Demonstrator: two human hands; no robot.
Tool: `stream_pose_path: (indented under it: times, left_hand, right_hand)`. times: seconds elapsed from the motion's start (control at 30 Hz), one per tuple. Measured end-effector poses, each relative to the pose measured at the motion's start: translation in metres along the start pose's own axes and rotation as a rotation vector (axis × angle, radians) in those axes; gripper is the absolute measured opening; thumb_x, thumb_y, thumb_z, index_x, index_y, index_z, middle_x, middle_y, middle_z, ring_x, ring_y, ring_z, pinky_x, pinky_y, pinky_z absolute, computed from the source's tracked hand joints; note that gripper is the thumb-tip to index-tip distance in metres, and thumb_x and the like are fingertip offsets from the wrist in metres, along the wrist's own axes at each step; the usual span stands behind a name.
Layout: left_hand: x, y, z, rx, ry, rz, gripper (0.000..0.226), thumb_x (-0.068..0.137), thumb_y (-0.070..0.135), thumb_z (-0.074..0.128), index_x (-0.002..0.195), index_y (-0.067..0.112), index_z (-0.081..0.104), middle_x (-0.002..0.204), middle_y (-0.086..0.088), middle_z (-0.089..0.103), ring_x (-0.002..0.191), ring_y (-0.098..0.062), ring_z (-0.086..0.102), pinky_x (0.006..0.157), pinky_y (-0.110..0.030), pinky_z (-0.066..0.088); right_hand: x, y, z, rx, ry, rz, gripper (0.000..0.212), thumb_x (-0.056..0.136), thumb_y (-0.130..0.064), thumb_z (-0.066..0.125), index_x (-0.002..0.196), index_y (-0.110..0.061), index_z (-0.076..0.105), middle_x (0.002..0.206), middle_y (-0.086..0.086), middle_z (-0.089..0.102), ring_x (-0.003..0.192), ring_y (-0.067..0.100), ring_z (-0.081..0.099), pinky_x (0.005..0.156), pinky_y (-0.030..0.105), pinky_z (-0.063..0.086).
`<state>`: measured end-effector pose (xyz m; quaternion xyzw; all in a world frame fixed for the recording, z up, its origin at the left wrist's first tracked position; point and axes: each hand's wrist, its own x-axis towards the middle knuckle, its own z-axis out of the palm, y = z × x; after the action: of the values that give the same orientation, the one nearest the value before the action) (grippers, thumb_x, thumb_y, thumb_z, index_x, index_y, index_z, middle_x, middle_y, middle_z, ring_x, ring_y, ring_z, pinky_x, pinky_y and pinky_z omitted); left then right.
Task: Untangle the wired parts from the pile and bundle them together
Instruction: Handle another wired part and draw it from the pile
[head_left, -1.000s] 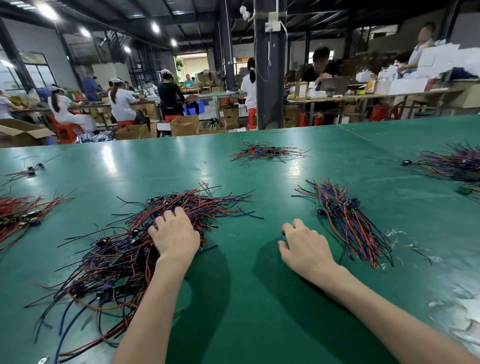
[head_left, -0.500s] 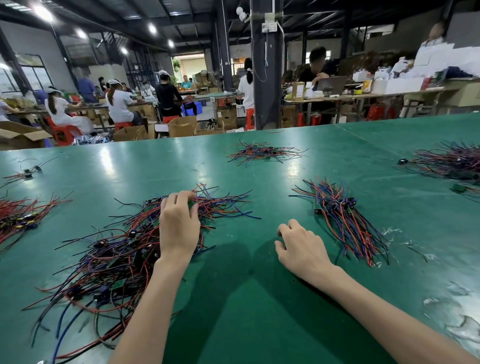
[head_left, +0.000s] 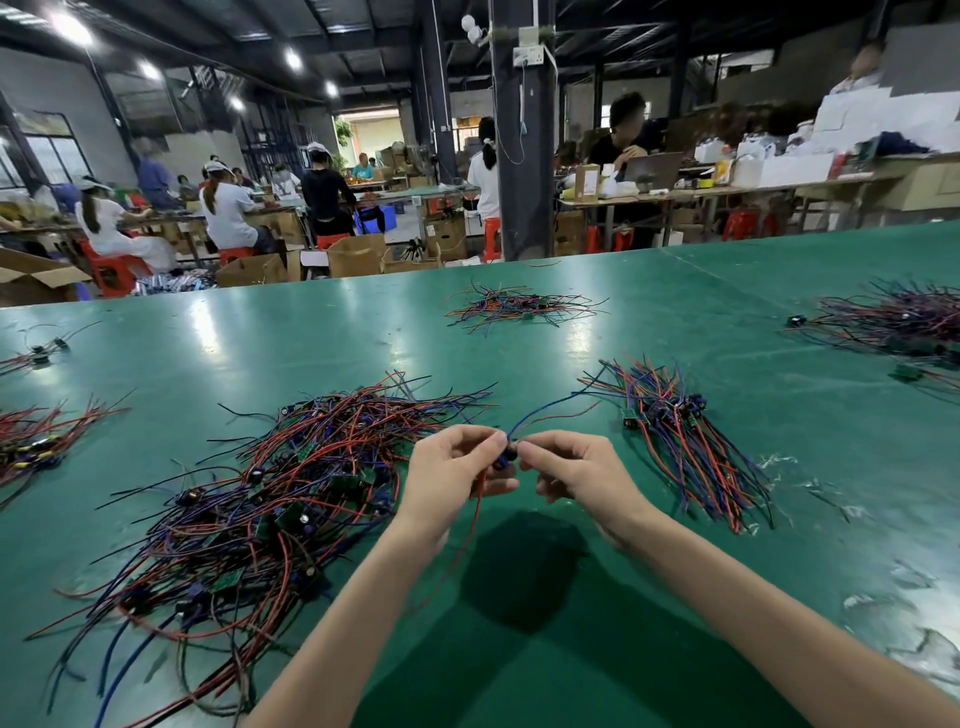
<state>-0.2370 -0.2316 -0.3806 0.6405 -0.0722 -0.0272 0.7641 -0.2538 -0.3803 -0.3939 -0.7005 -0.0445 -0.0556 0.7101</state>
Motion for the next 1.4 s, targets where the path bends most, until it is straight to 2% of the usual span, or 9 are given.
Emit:
stream_pose_path:
  times: [0.13, 0.3, 0.4, 0.6, 0.77, 0.9, 1.1, 1.2, 1.4]
  left_hand:
    - [-0.004, 0.003, 0.002, -0.106, -0.087, -0.135, 0.006, 0.088, 0.003, 0.061, 0.085, -0.002, 0.063, 0.063, -0.008, 0.065, 0.056, -0.017, 0.066, 0.054, -0.022, 0.055]
    - [-0.01, 0.005, 0.007, -0.187, -0.155, -0.21, 0.011, 0.09, 0.006, 0.058, 0.092, -0.005, 0.061, 0.079, -0.017, 0.062, 0.062, -0.018, 0.068, 0.059, -0.022, 0.057]
    - [-0.011, 0.011, 0.004, -0.178, -0.322, -0.304, 0.021, 0.097, 0.014, 0.048, 0.102, -0.003, 0.058, 0.086, -0.015, 0.071, 0.073, -0.021, 0.071, 0.066, -0.027, 0.059]
    - [-0.017, 0.018, -0.001, -0.097, -0.598, -0.443, 0.021, 0.099, 0.002, 0.036, 0.109, -0.003, 0.053, 0.093, -0.02, 0.071, 0.081, -0.025, 0.072, 0.069, -0.03, 0.059]
    - [-0.018, 0.017, -0.004, -0.108, -0.712, -0.525, 0.025, 0.099, 0.002, 0.031, 0.119, -0.003, 0.046, 0.088, -0.021, 0.07, 0.077, -0.026, 0.072, 0.073, -0.037, 0.059]
    - [-0.02, 0.011, -0.007, -0.046, -0.817, -0.597, 0.023, 0.096, 0.014, 0.043, 0.114, 0.001, 0.05, 0.075, -0.014, 0.067, 0.073, -0.027, 0.068, 0.073, -0.044, 0.058]
    - [-0.014, -0.001, 0.001, 0.009, -0.56, -0.522, 0.01, 0.097, 0.009, 0.049, 0.088, 0.004, 0.048, 0.065, -0.004, 0.062, 0.06, -0.017, 0.066, 0.058, -0.032, 0.058]
    - [-0.01, -0.001, 0.002, -0.07, -0.453, -0.478, 0.011, 0.1, 0.006, 0.042, 0.091, 0.003, 0.047, 0.068, -0.011, 0.067, 0.06, -0.022, 0.069, 0.052, -0.032, 0.057]
    - [-0.012, -0.001, 0.003, -0.049, -0.577, -0.497, 0.024, 0.102, 0.014, 0.034, 0.098, 0.0, 0.052, 0.083, -0.021, 0.071, 0.071, -0.029, 0.071, 0.061, -0.037, 0.058]
  right_hand:
    - [0.003, -0.002, -0.005, 0.186, 0.026, 0.097, 0.006, 0.081, -0.01, 0.069, 0.076, -0.01, 0.071, 0.064, 0.002, 0.063, 0.044, 0.007, 0.048, 0.046, 0.018, 0.042]
    - [0.002, -0.006, -0.005, 0.264, -0.026, 0.171, 0.009, 0.067, -0.015, 0.075, 0.07, -0.008, 0.07, 0.058, 0.003, 0.059, 0.044, 0.008, 0.046, 0.046, 0.018, 0.044]
    - [0.004, -0.008, -0.006, 0.272, 0.02, 0.177, 0.005, 0.075, -0.009, 0.072, 0.072, -0.007, 0.069, 0.061, 0.004, 0.063, 0.046, 0.009, 0.045, 0.044, 0.018, 0.042]
    - [0.009, -0.01, -0.014, 0.266, 0.094, 0.184, 0.007, 0.078, -0.004, 0.07, 0.073, -0.005, 0.066, 0.057, 0.002, 0.064, 0.041, 0.008, 0.044, 0.043, 0.017, 0.042]
    - [0.008, -0.008, -0.012, 0.259, 0.059, 0.222, 0.006, 0.077, -0.004, 0.071, 0.075, -0.004, 0.065, 0.057, 0.004, 0.062, 0.044, 0.01, 0.043, 0.045, 0.02, 0.043]
    - [0.008, -0.007, -0.013, 0.238, 0.041, 0.262, 0.006, 0.078, -0.003, 0.07, 0.077, -0.003, 0.064, 0.052, -0.001, 0.058, 0.042, 0.009, 0.043, 0.042, 0.019, 0.042]
    - [0.01, -0.007, -0.017, 0.183, 0.039, 0.254, 0.009, 0.081, -0.004, 0.069, 0.074, -0.003, 0.063, 0.052, 0.0, 0.053, 0.041, 0.008, 0.043, 0.043, 0.018, 0.042]
    - [0.012, -0.007, -0.019, 0.152, 0.058, 0.234, 0.014, 0.083, -0.005, 0.067, 0.071, -0.006, 0.06, 0.05, -0.001, 0.052, 0.039, 0.006, 0.044, 0.043, 0.017, 0.043]
    - [0.014, -0.008, -0.021, 0.185, 0.066, 0.254, 0.016, 0.086, -0.005, 0.064, 0.07, -0.006, 0.061, 0.056, 0.004, 0.06, 0.042, 0.009, 0.052, 0.046, 0.019, 0.048]
